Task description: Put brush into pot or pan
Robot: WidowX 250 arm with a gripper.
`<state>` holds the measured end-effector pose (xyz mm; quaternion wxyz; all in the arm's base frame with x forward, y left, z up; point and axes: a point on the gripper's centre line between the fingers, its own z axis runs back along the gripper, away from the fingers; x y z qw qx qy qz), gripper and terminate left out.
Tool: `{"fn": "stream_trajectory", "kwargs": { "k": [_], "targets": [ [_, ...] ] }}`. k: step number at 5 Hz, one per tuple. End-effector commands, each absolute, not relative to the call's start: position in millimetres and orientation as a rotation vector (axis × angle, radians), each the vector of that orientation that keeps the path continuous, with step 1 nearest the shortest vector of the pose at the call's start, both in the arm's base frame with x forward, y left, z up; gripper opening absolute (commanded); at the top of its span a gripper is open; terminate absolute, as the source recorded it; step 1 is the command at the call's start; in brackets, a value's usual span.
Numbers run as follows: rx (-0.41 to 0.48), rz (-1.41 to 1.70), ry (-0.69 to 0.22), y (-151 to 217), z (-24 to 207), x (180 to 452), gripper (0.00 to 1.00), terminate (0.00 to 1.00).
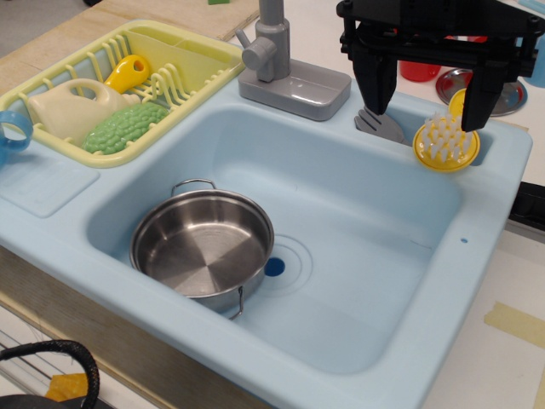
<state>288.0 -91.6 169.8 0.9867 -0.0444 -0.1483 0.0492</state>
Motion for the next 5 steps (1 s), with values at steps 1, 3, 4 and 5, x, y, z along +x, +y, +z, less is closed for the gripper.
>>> {"fn": "stream_trajectory", "kwargs": {
  "k": [1,3,4,5],
  "targets": [
    [-0.089,0.099,-0.298,-91.6,169.8,288.0,1.0,0.0],
    [-0.064,0.014,-0.334,-109.0,188.6,326.3,1.0,0.0],
    [-0.063,-0.022,-0.325,-115.2,190.2,342.0,1.0,0.0],
    [-0.075,-0.011,-0.285,-116.5,174.0,349.5,1.0,0.0]
  ]
}}
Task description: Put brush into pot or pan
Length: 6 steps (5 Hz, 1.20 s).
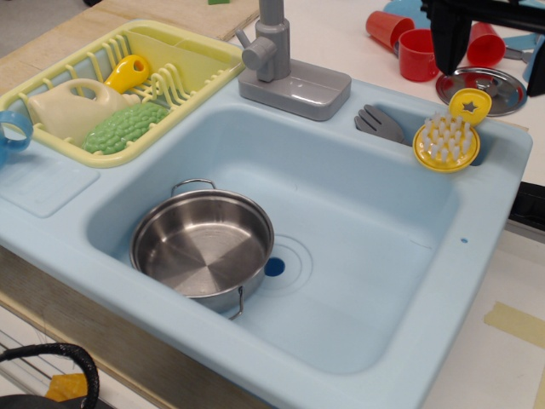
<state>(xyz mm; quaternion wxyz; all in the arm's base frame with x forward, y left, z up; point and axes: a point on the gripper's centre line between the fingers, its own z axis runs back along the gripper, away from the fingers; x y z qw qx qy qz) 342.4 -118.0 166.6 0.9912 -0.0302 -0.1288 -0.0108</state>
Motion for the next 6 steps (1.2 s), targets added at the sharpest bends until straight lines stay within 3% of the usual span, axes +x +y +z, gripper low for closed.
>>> {"fn": "stream_trajectory", "kwargs": {
  "k": [1,5,6],
  "targets": [
    [-0.079,0.014,-0.24,-111.7,157.9,349.9,1.0,0.0],
    [-0.113,0.083,-0.125,-102.2,128.5,342.9,1.0,0.0],
    [-0.108,0.081,-0.128,-102.0,128.2,340.0,0.0,0.0]
  ]
}}
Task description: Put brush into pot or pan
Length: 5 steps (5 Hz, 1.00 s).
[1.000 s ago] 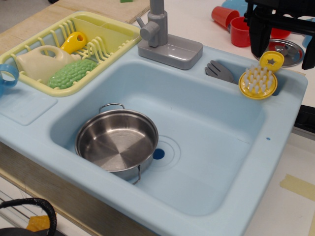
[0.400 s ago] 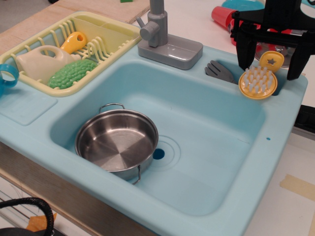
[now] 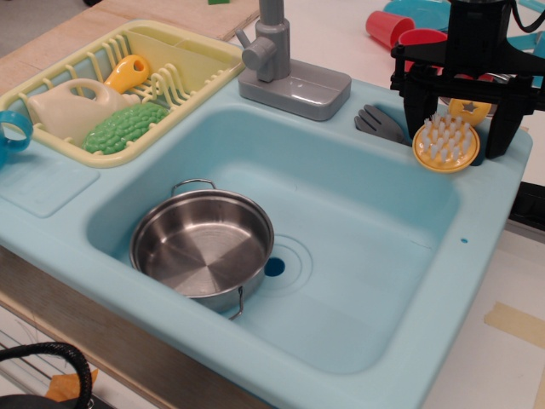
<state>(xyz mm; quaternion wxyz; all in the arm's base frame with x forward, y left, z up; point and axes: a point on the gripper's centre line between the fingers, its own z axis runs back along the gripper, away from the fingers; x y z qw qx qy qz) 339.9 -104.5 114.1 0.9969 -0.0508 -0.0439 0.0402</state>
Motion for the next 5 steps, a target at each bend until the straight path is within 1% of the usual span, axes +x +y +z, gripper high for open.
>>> {"fn": "stream_trajectory", "kwargs": {
  "k": [1,2,3,4,5],
  "targets": [
    [-0.103,0.081,-0.126,-102.2,128.9,338.0,0.0,0.0],
    [-0.08,0.093,-0.112,-103.0,135.4,332.5,0.0,0.0],
    [-0.039,0.14,-0.13,-99.5,151.4,317.1,0.0,0.0],
    [0.001,0.215,-0.143,-86.5,164.5,295.2,0.0,0.0],
    [0.009,0.265,-0.156,-67.3,162.0,277.5,0.0,0.0]
  ]
}}
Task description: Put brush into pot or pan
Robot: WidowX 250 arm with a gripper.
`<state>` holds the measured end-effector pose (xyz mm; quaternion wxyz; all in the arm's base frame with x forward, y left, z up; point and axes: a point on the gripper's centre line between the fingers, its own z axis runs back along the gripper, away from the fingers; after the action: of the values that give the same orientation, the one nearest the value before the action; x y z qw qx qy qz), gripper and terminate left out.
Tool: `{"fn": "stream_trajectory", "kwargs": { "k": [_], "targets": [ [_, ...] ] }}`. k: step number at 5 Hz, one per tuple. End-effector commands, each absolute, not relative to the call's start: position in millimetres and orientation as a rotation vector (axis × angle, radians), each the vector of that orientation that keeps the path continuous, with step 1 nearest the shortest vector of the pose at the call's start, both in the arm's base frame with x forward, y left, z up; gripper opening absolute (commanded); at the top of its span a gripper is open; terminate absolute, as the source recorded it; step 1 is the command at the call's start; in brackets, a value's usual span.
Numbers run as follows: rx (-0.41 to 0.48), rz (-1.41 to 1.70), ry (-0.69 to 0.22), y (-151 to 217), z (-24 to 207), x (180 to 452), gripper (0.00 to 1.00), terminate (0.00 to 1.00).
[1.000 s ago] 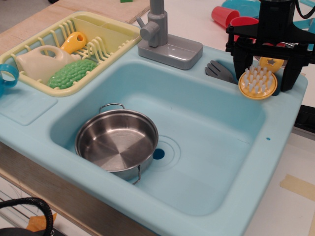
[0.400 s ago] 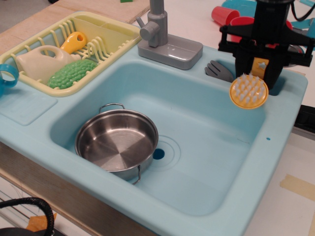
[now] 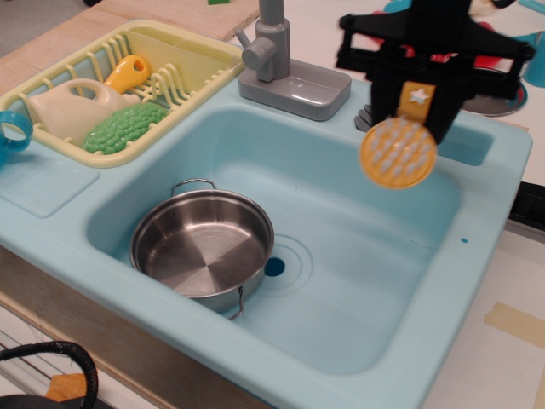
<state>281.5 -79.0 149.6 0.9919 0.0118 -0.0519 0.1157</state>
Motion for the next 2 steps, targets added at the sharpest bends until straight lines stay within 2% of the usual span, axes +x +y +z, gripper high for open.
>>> {"fn": "stream_trajectory", "kwargs": {
  "k": [1,2],
  "targets": [
    [0.001,0.288,-0.185,-44.9,156.3,260.9,0.0,0.0],
    [0.003,0.325,-0.221,-23.1,147.3,245.2,0.0,0.0]
  ]
}}
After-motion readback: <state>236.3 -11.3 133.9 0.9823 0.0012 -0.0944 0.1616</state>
